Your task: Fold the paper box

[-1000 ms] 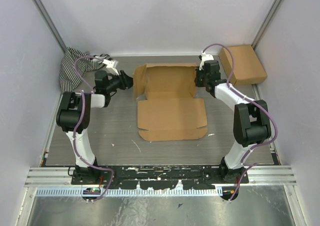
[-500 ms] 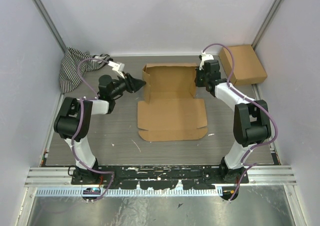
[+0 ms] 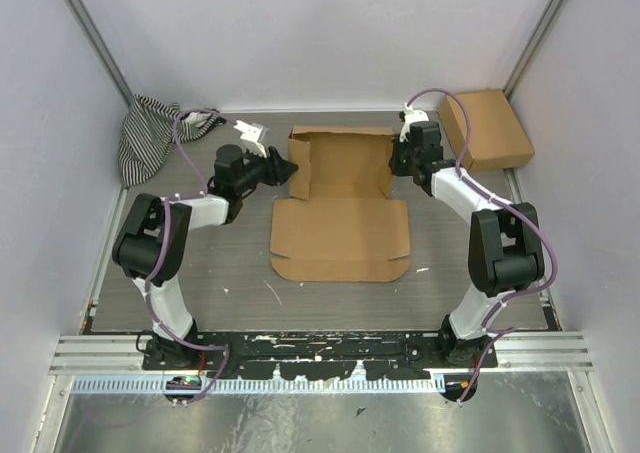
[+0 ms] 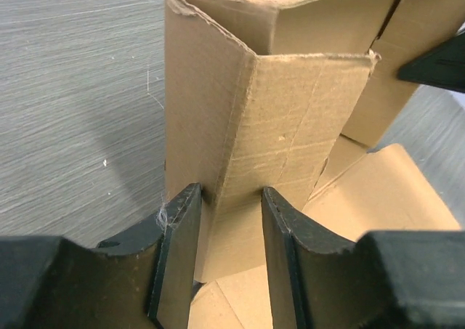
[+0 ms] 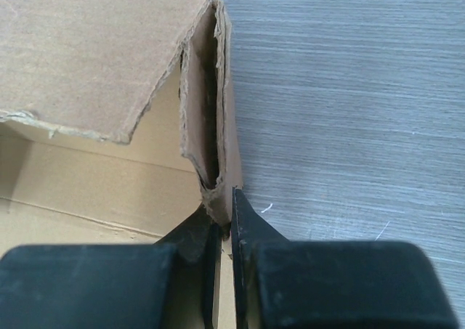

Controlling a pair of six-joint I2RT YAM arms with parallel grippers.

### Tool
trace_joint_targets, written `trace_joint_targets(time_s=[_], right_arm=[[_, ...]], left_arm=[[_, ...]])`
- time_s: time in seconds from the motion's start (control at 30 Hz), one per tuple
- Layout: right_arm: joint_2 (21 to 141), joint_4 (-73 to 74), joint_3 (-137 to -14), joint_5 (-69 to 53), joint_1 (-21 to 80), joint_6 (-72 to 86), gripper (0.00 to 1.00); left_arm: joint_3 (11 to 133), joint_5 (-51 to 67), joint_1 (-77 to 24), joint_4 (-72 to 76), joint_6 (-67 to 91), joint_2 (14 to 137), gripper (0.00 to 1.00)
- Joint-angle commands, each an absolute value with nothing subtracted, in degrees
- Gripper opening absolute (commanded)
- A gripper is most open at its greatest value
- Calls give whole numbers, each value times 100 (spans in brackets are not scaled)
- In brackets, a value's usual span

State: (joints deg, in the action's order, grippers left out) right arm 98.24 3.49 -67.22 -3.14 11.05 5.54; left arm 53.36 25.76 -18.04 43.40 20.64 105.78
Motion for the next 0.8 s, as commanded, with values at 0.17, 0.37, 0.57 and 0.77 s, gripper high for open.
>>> trace_joint_targets(time_s=[0.17,0.37,0.57,0.77], right_arm=[[9396,179,-6525,-580,1208,668,2],[9366,211,-6476,-495,1298,672,2],[9287,126,-6418,-545,1355,693,2],[9264,104,-6392,-630,1431,657,2]], left_arm=[[5893,1594,-2110,3664,1256,10537,46],[6230,151,-2276,2872,954,10547,44],[6276,-163,-2464,2822,802,10593,44],[6224,-511,-2670,3424,515,10850,43]])
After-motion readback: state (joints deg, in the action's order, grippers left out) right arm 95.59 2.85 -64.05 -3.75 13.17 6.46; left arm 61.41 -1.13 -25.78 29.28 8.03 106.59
